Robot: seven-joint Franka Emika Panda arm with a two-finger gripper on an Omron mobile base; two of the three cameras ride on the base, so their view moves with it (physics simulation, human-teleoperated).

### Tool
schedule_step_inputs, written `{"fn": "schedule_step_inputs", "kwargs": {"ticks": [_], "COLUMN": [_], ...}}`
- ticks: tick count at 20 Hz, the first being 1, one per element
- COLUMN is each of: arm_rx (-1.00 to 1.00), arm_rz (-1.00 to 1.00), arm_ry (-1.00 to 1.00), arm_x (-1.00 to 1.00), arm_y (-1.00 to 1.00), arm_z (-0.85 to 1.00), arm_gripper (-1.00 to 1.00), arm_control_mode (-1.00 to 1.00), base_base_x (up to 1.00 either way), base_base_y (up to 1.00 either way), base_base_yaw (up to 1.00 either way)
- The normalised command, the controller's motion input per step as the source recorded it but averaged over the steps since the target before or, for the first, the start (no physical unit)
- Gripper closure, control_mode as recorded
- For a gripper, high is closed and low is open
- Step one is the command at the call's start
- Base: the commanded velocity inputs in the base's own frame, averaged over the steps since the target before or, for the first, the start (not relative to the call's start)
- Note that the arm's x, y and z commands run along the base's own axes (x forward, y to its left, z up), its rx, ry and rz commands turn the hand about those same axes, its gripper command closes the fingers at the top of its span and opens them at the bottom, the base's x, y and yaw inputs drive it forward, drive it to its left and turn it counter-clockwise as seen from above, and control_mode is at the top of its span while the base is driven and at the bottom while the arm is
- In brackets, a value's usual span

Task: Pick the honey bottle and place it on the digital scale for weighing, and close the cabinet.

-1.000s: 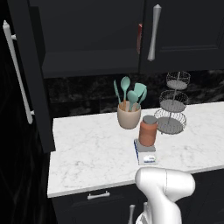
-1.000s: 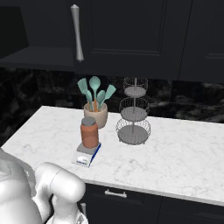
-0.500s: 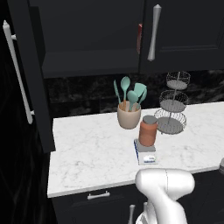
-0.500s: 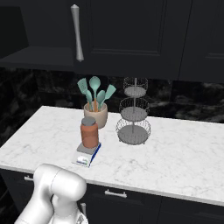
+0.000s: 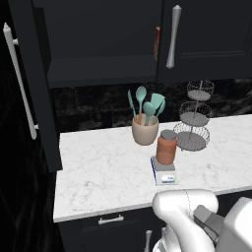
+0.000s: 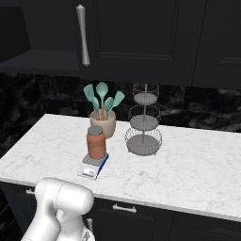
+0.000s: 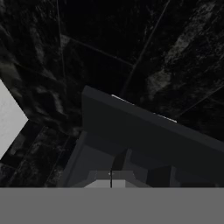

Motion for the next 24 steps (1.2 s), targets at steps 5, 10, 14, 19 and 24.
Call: {"fn": "schedule_step_inputs", "kwargs": {"ticks": [5, 10, 14, 19, 24], "arm_rx": [0.04, 0.02, 0.2, 0.19, 0.35], "arm_rz": [-0.04, 0.0, 0.06, 0.09, 0.0], "arm_ry": [-0.12, -0.03, 0.0, -0.07, -0.3], "arm_x": [0.17, 0.41, 0.49, 0.31, 0.51], "arm_y": [1.0, 1.0, 0.79, 0.97, 0.62], "arm_z": [0.0, 0.13, 0.26, -0.09, -0.4], "arm_gripper": [1.0, 1.0, 1.0, 1.0, 1.0], "arm_control_mode": [-1.0, -1.0, -1.0, -1.0, -1.0], "base_base_x": [0.0, 0.0, 0.0, 0.0, 0.0], "base_base_y": [0.0, 0.0, 0.0, 0.0, 0.0], "base_base_yaw": [0.0, 0.0, 0.0, 0.0, 0.0]}}
